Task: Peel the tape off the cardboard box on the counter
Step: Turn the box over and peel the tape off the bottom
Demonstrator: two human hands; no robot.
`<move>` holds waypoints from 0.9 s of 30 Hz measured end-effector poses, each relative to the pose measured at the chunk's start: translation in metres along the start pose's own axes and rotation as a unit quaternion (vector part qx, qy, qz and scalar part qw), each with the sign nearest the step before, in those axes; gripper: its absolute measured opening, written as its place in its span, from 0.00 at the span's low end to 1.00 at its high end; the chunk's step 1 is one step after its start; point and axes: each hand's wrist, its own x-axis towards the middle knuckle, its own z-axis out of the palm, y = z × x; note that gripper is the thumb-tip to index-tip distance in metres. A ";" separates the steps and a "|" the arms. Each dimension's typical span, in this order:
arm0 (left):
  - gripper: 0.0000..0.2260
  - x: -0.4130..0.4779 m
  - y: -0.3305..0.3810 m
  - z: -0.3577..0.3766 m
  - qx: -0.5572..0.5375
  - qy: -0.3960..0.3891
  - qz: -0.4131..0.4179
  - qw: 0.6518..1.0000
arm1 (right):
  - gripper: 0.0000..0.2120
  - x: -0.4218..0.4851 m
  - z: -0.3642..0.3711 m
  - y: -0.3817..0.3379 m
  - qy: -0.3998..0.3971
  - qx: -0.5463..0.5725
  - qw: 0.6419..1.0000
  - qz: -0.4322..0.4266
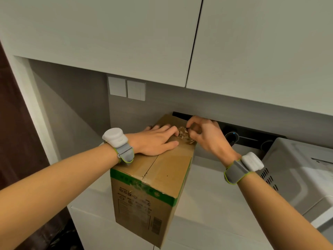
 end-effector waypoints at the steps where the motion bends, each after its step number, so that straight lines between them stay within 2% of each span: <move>1: 0.18 0.000 0.001 0.000 -0.003 -0.001 -0.002 1.000 | 0.06 0.000 -0.001 0.000 -0.016 -0.010 1.000 -0.016; 4: 0.18 -0.001 0.002 0.000 -0.013 -0.001 -0.004 1.000 | 0.03 0.001 -0.007 0.001 -0.049 -0.017 0.997 -0.057; 6: 0.18 -0.001 0.002 0.000 -0.014 -0.003 -0.005 1.000 | 0.10 0.000 -0.013 0.001 -0.087 0.009 0.993 -0.073; 10: 0.17 0.003 0.003 0.000 -0.004 -0.011 -0.009 1.000 | 0.27 0.002 -0.022 0.007 -0.203 0.060 0.977 -0.033; 12: 0.17 0.003 0.003 0.000 -0.003 -0.015 -0.013 1.000 | 0.27 0.004 -0.021 0.010 -0.230 0.063 0.970 -0.036; 17: 0.16 0.002 0.002 0.000 0.001 -0.020 -0.016 1.000 | 0.12 0.003 -0.007 0.009 -0.127 0.106 0.985 -0.055; 23: 0.20 0.001 0.001 0.002 -0.008 -0.027 -0.021 0.999 | 0.12 0.002 -0.001 0.013 -0.031 0.293 0.954 0.060; 27: 0.29 0.002 0.001 0.002 0.008 -0.055 -0.028 0.998 | 0.09 0.000 -0.002 0.016 -0.052 0.285 0.955 0.060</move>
